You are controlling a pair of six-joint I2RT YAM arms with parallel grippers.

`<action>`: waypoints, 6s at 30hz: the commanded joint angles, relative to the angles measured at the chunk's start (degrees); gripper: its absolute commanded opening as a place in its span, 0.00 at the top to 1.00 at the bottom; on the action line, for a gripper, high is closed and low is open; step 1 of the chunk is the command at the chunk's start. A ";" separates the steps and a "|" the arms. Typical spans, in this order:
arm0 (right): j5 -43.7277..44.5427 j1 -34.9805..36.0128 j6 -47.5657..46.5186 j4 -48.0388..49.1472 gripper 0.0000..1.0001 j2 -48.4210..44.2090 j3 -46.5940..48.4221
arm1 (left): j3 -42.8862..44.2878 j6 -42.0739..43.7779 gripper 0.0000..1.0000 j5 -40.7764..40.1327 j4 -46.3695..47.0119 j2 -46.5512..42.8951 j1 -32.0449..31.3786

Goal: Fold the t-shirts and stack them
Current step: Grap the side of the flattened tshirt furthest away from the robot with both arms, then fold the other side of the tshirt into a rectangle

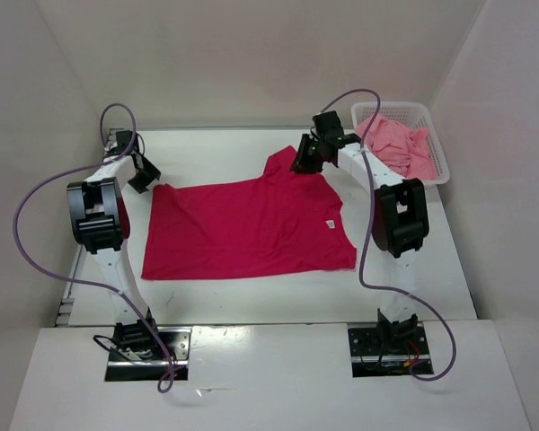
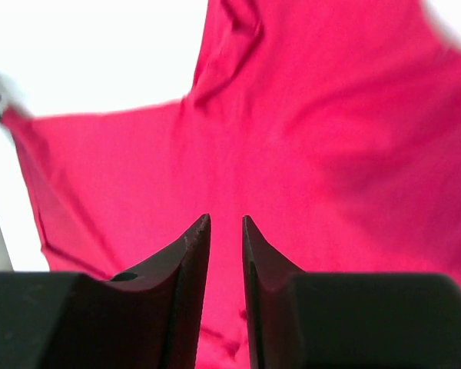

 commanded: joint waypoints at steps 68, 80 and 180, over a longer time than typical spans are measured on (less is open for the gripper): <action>0.57 -5.86 0.39 -13.91 0.89 42.05 70.32 | -7.19 4.36 1.00 3.14 -2.98 -10.63 0.54; 6.20 -3.04 -0.85 -3.36 0.47 47.14 69.70 | -10.35 3.30 1.00 6.83 -2.98 -12.82 0.54; 9.62 -5.94 -0.85 -21.54 1.00 -39.42 -39.28 | -39.45 8.58 0.99 5.42 -6.50 -43.15 3.61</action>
